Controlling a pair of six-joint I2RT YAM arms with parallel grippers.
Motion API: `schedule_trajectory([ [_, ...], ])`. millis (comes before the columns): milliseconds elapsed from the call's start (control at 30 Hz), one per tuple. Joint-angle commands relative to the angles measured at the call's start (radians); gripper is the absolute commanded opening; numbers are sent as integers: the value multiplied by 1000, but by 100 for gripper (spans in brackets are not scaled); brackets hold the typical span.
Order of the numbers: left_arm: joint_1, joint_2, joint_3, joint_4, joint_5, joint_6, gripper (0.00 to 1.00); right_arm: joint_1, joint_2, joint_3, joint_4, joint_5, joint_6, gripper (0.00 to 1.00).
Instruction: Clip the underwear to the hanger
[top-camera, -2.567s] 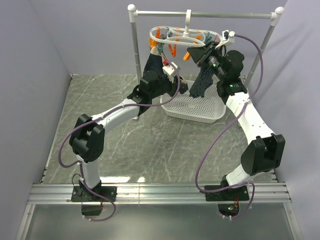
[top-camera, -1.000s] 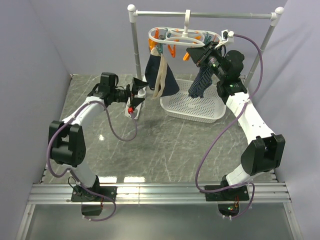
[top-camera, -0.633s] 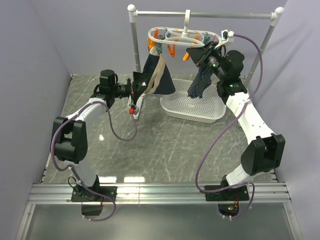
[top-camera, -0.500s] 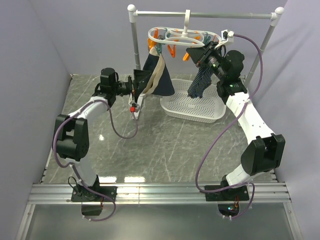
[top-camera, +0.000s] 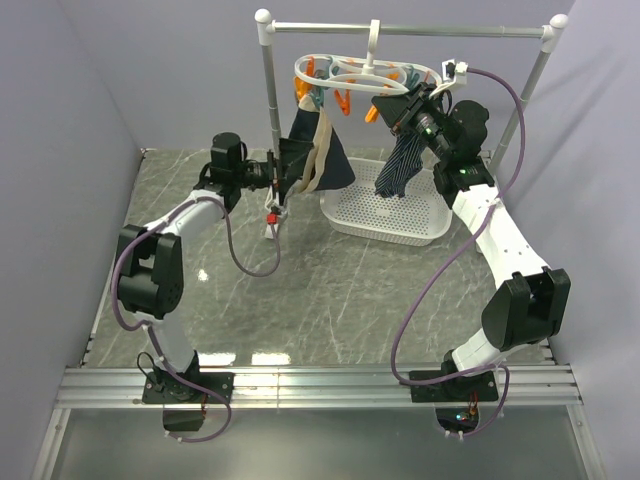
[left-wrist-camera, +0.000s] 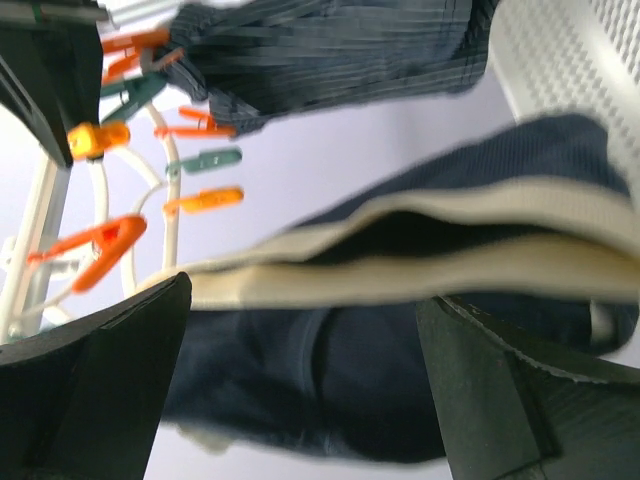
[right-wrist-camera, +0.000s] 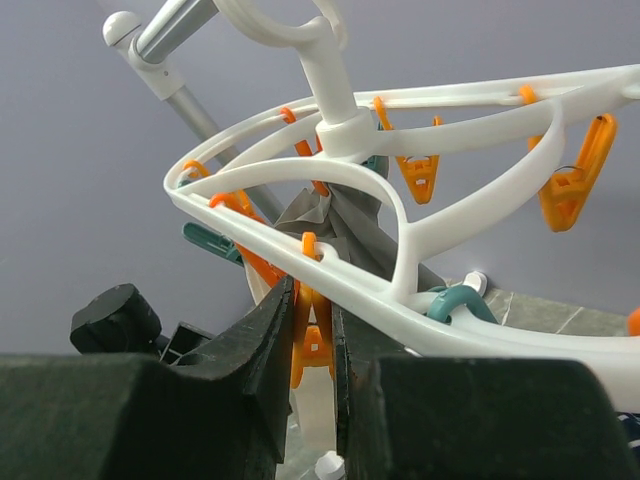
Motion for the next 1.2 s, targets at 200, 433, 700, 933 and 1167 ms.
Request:
schedule_trajectory([
  [200,-51,-11,95,-143,62,609,99,-7,2,64,44,-52,14,0],
  [433,-93,27,138,-170,0,613,98,-13,3,66,44,-57,18,0],
  [700,-133,23,132,-189,-69,613,93,-18,5,60,44,-63,23,0],
  [933,-166,27,155,-280,-165,615,72,-19,6,63,41,-61,26,0],
  [1167,-185,29,193,-397,-238,613,56,-24,3,58,40,-67,24,0],
])
